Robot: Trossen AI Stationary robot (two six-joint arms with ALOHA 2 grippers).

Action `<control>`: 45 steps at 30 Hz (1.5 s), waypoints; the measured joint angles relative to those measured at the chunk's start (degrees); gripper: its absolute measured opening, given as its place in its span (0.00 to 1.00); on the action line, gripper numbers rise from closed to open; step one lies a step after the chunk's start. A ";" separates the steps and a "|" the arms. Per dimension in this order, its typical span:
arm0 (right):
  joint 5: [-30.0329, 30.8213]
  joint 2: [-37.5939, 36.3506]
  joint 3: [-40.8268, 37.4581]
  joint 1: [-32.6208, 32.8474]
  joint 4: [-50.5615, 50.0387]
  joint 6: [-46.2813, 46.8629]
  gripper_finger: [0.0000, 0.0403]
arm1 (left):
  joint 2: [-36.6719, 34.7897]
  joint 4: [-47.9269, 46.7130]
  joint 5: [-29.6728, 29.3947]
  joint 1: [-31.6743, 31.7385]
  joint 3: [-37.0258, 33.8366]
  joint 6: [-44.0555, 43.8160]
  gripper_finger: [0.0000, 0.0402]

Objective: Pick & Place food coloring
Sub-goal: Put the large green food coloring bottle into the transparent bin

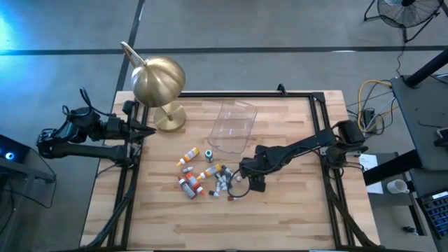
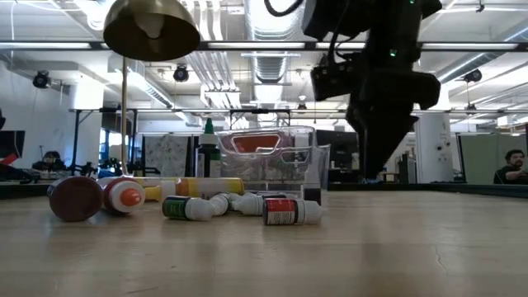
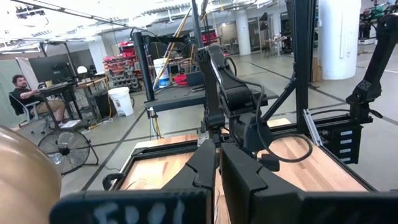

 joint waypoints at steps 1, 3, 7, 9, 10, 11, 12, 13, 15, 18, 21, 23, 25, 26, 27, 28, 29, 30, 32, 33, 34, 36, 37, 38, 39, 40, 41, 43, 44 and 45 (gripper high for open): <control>0.05 -0.02 -0.21 -0.04 0.06 1.61 0.47 | 0.00 0.00 0.00 0.00 0.01 0.00 0.00; -0.60 -0.02 -0.65 -0.51 -0.08 4.66 0.46 | 0.00 0.00 0.01 0.00 -0.01 0.00 0.00; -2.73 -0.06 -0.81 -1.11 -0.71 7.83 0.45 | 0.04 2.26 0.00 -0.02 0.01 8.63 0.00; -2.59 -0.45 -0.87 -1.11 -1.49 8.92 0.44 | 0.04 3.58 0.00 -0.02 0.06 10.97 0.00; -2.51 -0.66 -0.87 -1.11 -1.41 10.06 0.43 | 0.02 3.56 0.00 -0.01 0.08 11.06 0.00; -2.43 -0.97 -0.87 -1.11 -1.37 11.35 0.43 | 0.00 3.54 0.00 0.00 0.08 10.73 0.00; -2.28 -1.21 -0.87 -1.13 -1.42 12.47 0.43 | 0.00 3.52 0.00 0.00 0.08 10.29 0.00; -2.16 -1.49 -0.85 -1.16 -1.43 13.37 0.42 | 0.00 3.50 0.00 -0.02 0.08 9.58 0.00; -1.42 -2.32 -0.85 -1.22 -2.33 14.87 0.41 | 0.07 3.52 0.02 -0.02 0.08 8.59 0.00; -1.13 -4.15 -1.07 -1.29 -3.55 15.34 0.40 | 0.69 6.80 0.14 -0.01 0.07 4.18 0.00; -1.52 -5.93 -1.74 -2.14 -5.39 16.09 0.40 | 1.03 7.97 2.06 -0.06 0.05 -12.76 0.00; -1.72 -7.21 -2.53 -3.05 -5.35 17.09 0.40 | 1.18 8.72 2.27 -0.04 0.05 -23.82 0.00; -1.71 -8.72 -3.71 -3.97 -5.51 17.73 0.40 | 1.22 9.06 2.21 -0.04 0.05 -31.07 0.00; -1.72 -9.50 -4.46 -4.45 -5.35 17.98 0.39 | 1.27 9.32 2.25 -0.04 0.05 -33.48 0.00; -1.75 -10.22 -5.39 -4.92 -5.32 18.19 0.39 | 1.29 9.06 2.25 -0.04 0.05 -35.22 0.00; -1.75 -10.92 -6.35 -5.36 -5.49 18.45 0.39 | 1.37 9.02 2.25 -0.04 0.04 -36.37 0.00; -1.72 -11.72 -7.28 -5.79 -5.50 18.53 0.39 | 1.66 9.06 2.25 -0.04 0.05 -37.37 0.00; -1.66 -12.53 -8.13 -6.28 -5.40 18.54 0.39 | 2.07 8.71 2.25 -0.04 0.05 -38.18 0.00; -1.51 -14.17 -9.76 -7.05 -5.39 18.56 0.39 | 3.50 7.47 2.23 -0.04 0.05 -38.92 0.00; -1.33 -14.73 -10.42 -7.38 -5.38 18.63 0.39 | 4.30 6.66 2.24 -0.04 0.04 -38.96 0.00; -1.11 -15.34 -11.00 -7.69 -5.31 18.71 0.39 | 5.16 5.88 2.28 -0.04 -0.07 -39.11 0.00; -1.07 -16.50 -11.81 -8.31 -5.35 18.81 0.39 | 6.65 4.50 2.34 -0.04 -0.28 -40.30 0.00; -0.98 -17.03 -11.95 -8.65 -5.27 18.84 0.38 | 7.35 4.39 2.35 -0.04 -0.70 -42.05 0.00; -0.76 -17.46 -12.07 -8.92 -5.10 18.88 0.38 | 8.03 4.33 2.46 -0.04 -1.13 -44.27 0.00; -0.33 -17.77 -12.20 -9.06 -5.14 18.90 0.38 | 8.86 4.78 2.85 -0.04 -1.53 -46.48 0.00; 0.46 -17.99 -12.24 -9.14 -5.22 18.91 0.37 | 9.69 5.69 3.76 -0.04 -1.98 -48.56 0.00; 1.09 -18.19 -12.24 -9.14 -5.17 18.91 0.37 | 10.57 6.28 4.66 -0.05 -2.29 -49.95 0.00; 2.51 -18.54 -12.24 -9.07 -5.25 18.85 0.36 | 12.06 6.33 6.74 -0.29 -2.78 -50.37 0.00; 3.27 -18.60 -12.26 -9.05 -5.30 18.81 0.36 | 12.63 4.82 7.32 -0.55 -2.89 -50.00 0.00; 3.99 -18.62 -12.24 -9.05 -5.40 18.76 0.36 | 13.19 2.31 7.17 -0.88 -3.07 -49.73 0.00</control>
